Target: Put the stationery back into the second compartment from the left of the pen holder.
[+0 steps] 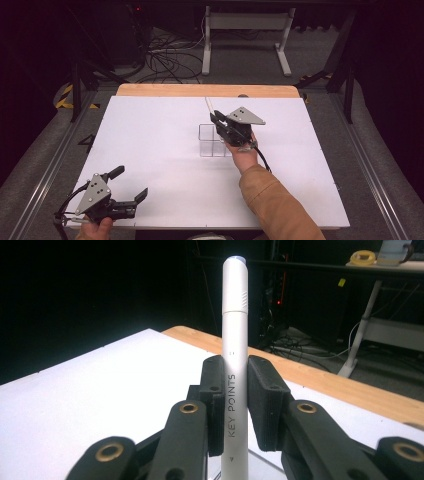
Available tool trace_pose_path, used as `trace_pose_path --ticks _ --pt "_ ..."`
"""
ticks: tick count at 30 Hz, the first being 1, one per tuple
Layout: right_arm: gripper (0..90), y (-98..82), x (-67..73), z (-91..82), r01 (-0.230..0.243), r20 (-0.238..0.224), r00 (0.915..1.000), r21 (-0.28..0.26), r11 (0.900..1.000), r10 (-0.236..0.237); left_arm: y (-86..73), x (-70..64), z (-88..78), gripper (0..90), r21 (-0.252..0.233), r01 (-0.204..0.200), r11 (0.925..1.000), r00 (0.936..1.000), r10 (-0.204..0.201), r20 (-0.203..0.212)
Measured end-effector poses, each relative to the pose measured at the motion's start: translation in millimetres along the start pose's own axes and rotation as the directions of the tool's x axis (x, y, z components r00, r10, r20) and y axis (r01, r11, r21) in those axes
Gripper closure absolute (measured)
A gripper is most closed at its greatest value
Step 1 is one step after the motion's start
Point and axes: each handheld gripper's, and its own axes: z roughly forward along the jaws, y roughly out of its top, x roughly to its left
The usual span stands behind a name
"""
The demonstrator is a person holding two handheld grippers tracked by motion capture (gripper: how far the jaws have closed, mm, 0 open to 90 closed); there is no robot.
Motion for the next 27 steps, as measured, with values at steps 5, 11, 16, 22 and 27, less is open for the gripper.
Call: trace_pose_path --ticks 5,11,16,22,27 --pt "78.0 -5.7 0.5 1.3 0.009 0.001 1.0000 0.019 1.000 -0.009 0.0 -0.2 0.1 3.5 -0.002 -0.001 1.0000 1.0000 0.001 0.001" --pt "78.0 -10.9 0.6 -0.3 0.003 0.000 1.0000 0.036 0.999 -0.003 -0.1 -0.6 -0.2 3.5 -0.001 0.007 1.0000 1.0000 -0.007 -0.001" --pt "77.9 -14.1 0.4 -3.3 -0.001 -0.002 1.0000 0.047 0.999 0.001 0.2 -0.3 -0.2 3.5 -0.002 -0.002 1.0000 1.0000 0.002 -0.001" --pt "77.9 -14.9 2.8 -5.3 0.007 -0.004 1.0000 0.050 0.999 -0.006 0.3 -0.5 0.0 3.5 -0.001 -0.002 1.0000 1.0000 0.002 -0.001" --pt "72.8 -14.5 2.5 -5.7 0.013 -0.002 0.9999 0.054 0.998 -0.013 0.2 -0.4 -0.2 3.5 -0.001 -0.002 1.0000 1.0000 0.002 -0.002"
